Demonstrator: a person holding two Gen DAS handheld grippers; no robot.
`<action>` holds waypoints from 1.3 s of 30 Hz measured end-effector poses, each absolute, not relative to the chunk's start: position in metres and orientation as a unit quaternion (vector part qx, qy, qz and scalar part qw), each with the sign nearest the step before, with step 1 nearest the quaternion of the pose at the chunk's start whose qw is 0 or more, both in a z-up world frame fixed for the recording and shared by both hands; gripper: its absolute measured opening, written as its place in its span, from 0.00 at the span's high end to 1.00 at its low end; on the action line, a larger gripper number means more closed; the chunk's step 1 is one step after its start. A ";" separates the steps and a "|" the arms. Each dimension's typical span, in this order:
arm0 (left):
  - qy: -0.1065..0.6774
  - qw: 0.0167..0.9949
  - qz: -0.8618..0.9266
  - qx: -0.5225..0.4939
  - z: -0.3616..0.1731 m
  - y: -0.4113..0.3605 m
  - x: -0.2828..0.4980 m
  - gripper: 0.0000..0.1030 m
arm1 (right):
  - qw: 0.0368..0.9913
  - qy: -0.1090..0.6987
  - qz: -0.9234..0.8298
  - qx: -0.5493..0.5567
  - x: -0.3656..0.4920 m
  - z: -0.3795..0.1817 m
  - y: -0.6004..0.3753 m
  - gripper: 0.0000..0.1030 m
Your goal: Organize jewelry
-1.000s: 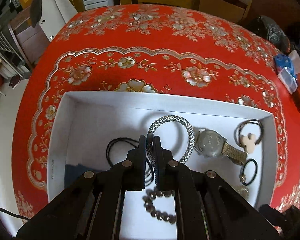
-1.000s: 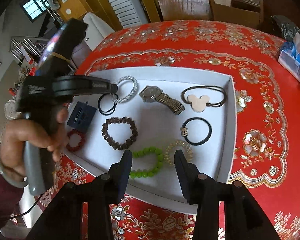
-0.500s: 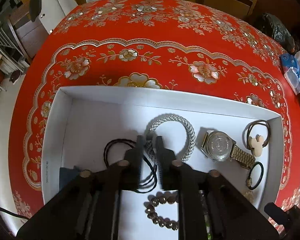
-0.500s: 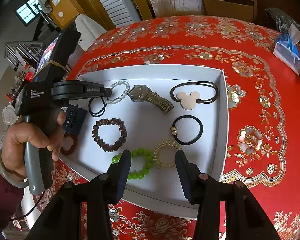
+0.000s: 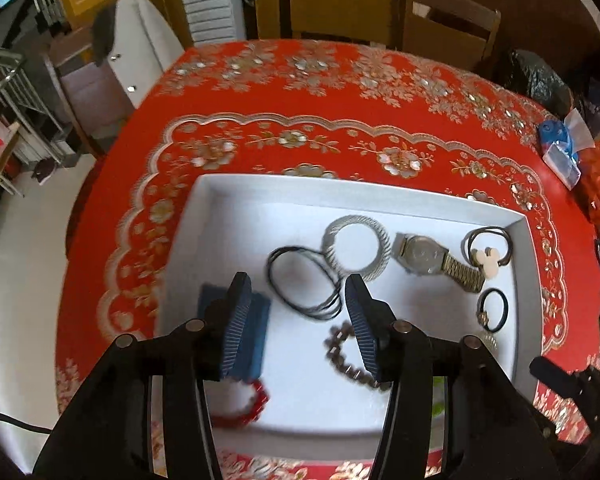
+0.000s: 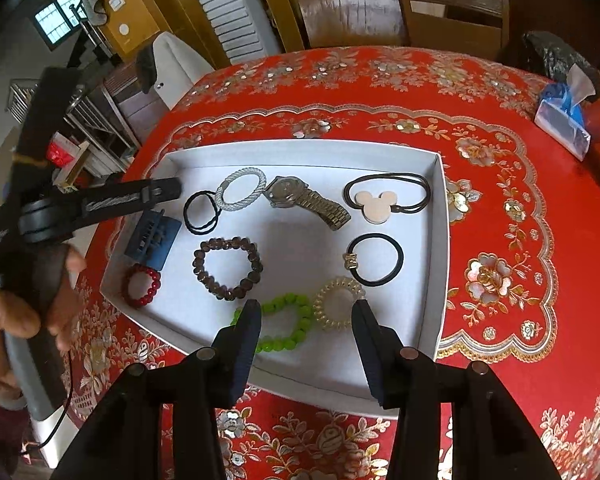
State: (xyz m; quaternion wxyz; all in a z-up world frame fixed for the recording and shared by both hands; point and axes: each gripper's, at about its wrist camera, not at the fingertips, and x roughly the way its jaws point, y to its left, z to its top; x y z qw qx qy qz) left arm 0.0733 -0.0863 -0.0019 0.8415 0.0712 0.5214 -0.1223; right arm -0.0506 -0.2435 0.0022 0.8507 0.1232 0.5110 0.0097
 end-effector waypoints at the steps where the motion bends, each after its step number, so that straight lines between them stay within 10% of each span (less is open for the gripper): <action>1: 0.520 0.843 -0.122 0.067 0.000 -0.082 0.069 0.53 | 0.852 0.508 0.006 0.123 -0.053 0.004 -0.242 0.49; 39: 0.470 0.872 -0.118 0.066 0.039 -0.012 -0.043 0.53 | 0.885 0.450 -0.061 0.106 -0.105 0.038 -0.197 0.34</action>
